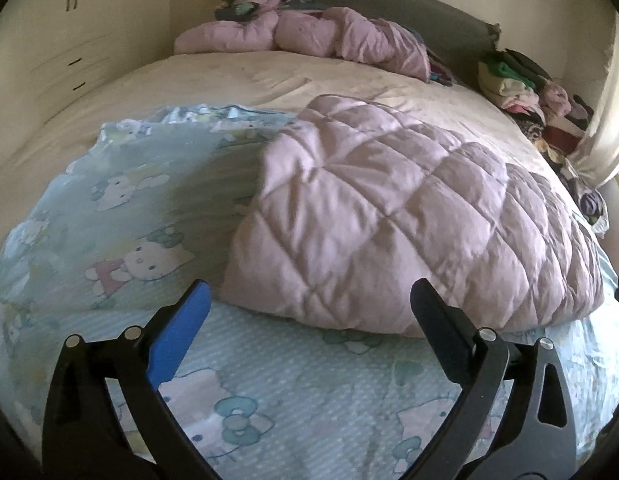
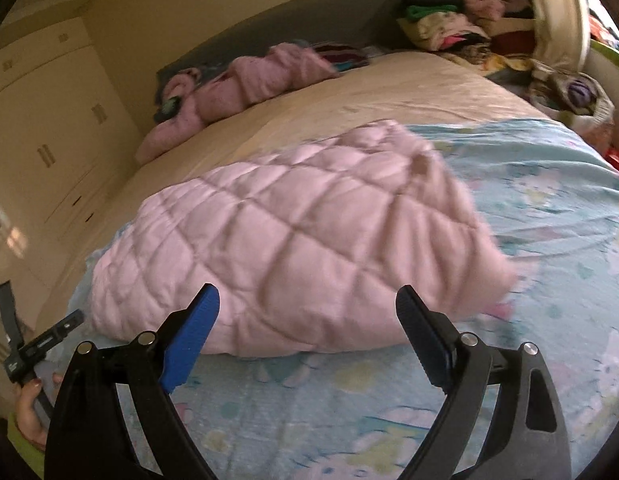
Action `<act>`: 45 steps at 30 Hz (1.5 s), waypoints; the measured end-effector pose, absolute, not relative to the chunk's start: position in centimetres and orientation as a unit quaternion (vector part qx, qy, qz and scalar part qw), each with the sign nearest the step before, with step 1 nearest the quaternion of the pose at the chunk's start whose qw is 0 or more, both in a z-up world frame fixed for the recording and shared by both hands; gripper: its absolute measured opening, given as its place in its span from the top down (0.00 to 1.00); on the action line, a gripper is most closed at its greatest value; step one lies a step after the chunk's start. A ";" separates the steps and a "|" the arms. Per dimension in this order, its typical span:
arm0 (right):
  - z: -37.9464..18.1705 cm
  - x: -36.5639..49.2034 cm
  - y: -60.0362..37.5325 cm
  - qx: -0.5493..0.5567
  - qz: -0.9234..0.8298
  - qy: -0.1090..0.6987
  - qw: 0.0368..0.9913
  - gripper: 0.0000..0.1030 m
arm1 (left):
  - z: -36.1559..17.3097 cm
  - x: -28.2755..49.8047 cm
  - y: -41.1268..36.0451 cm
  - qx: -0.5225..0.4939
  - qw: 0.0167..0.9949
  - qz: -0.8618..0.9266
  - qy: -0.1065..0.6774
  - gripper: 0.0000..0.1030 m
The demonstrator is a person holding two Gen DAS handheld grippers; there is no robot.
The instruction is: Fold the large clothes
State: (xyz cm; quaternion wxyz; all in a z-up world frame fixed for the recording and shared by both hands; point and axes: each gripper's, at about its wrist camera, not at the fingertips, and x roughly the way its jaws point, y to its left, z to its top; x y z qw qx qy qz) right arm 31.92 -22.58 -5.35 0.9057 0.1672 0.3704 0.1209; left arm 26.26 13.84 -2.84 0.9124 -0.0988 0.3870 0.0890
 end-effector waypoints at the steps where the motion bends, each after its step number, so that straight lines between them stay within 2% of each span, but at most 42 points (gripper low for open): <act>1: -5.4 31.6 -23.1 0.167 0.114 0.371 0.906 0.13 | -2.9 26.2 14.0 -0.101 0.912 0.091 0.387 0.09; 21: -9.5 31.2 -27.4 0.201 0.064 0.414 0.886 0.13 | -5.3 25.6 16.5 -0.155 0.892 0.098 0.412 0.09; 29: -11.5 32.1 -27.6 0.248 0.084 0.437 0.861 0.13 | -7.4 26.6 17.0 -0.269 0.858 0.033 0.437 0.09; 41: -13.7 35.2 -28.0 0.338 0.098 0.453 0.819 0.13 | -10.8 29.4 18.6 -0.458 0.780 -0.015 0.426 0.09; 43: -14.3 36.0 -28.4 0.366 0.089 0.452 0.808 0.05 | -11.2 30.1 18.5 -0.454 0.781 -0.002 0.429 0.09; 45: -14.8 36.6 -28.8 0.388 0.083 0.449 0.801 0.04 | -11.7 30.6 18.6 -0.463 0.776 -0.001 0.428 0.09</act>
